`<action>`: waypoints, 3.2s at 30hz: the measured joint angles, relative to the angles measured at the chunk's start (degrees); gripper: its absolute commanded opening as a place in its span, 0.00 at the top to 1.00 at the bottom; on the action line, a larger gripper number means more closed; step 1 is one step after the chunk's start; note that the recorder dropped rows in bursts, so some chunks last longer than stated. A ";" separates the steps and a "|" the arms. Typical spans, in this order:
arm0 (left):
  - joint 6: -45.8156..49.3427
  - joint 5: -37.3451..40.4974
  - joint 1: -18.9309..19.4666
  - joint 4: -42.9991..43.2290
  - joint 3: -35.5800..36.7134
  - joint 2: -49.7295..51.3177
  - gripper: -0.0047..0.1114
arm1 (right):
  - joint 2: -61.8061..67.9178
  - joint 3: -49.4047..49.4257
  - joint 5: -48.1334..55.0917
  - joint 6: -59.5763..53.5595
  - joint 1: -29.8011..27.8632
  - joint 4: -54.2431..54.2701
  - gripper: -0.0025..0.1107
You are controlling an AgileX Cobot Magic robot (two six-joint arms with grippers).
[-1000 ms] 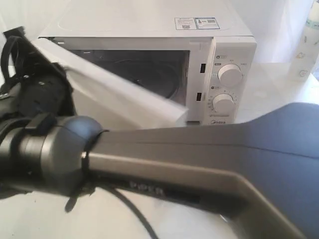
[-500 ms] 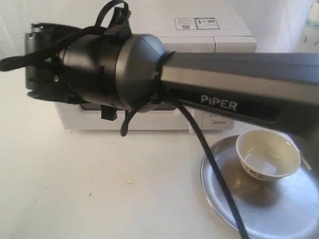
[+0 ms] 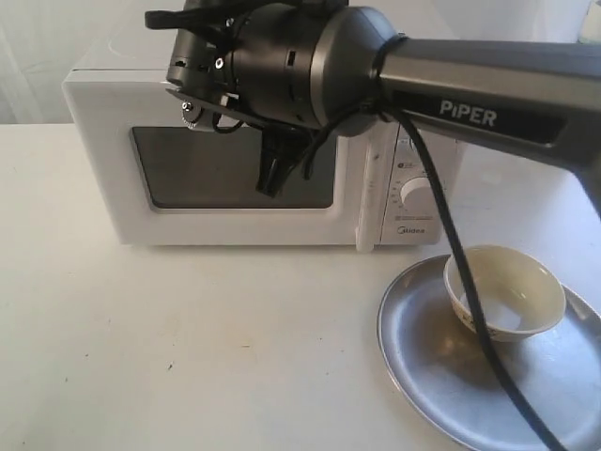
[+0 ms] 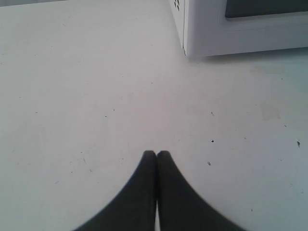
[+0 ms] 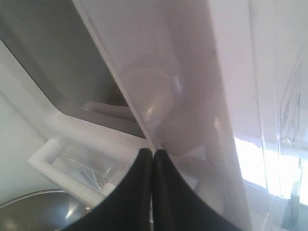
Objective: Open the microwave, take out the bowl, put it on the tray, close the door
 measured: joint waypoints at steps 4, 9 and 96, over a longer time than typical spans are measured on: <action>0.00 0.00 0.00 0.00 0.00 0.00 0.96 | -2.37 0.00 -0.35 0.59 -0.23 2.59 0.98; 0.00 0.00 0.00 0.00 0.00 0.00 0.96 | -9.23 3.15 -0.60 2.53 -0.23 6.42 0.98; 0.00 0.00 0.00 0.00 0.00 0.00 0.96 | -65.24 53.02 -38.79 43.67 -0.56 -14.48 0.98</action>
